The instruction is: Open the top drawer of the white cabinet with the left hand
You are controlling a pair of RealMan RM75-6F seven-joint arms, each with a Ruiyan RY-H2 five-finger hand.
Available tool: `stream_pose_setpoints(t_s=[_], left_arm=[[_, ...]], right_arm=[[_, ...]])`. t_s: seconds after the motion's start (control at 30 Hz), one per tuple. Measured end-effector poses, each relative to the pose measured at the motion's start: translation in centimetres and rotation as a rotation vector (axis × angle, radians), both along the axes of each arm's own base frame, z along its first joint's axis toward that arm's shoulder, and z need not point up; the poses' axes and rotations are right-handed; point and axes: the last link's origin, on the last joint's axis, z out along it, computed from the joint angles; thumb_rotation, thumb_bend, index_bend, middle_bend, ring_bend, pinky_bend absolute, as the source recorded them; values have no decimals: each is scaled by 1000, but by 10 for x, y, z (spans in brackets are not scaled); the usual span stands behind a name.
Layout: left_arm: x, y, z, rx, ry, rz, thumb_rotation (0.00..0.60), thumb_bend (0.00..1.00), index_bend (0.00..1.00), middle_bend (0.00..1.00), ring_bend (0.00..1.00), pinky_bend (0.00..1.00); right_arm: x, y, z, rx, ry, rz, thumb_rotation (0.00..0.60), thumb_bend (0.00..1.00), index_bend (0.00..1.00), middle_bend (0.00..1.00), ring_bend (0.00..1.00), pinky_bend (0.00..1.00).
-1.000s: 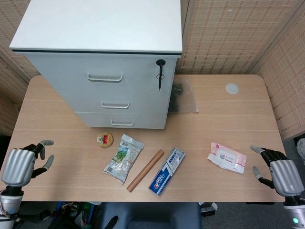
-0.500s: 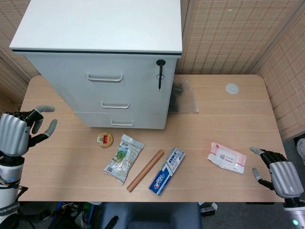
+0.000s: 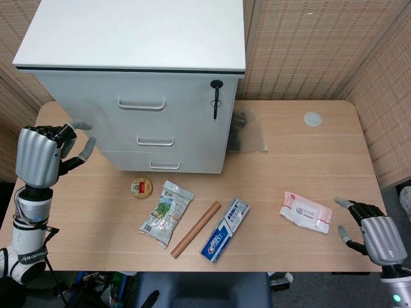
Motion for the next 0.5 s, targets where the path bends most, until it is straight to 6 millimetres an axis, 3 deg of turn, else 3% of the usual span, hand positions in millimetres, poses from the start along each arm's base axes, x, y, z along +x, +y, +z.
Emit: stream_pose_setpoints(t_s=[0.5], left_arm=[[36, 23, -17, 55, -9, -32, 600, 245, 444, 989, 940, 1000]], right_arm=[[-4, 1, -1, 7, -3, -12, 600, 311, 228, 315, 305, 307]])
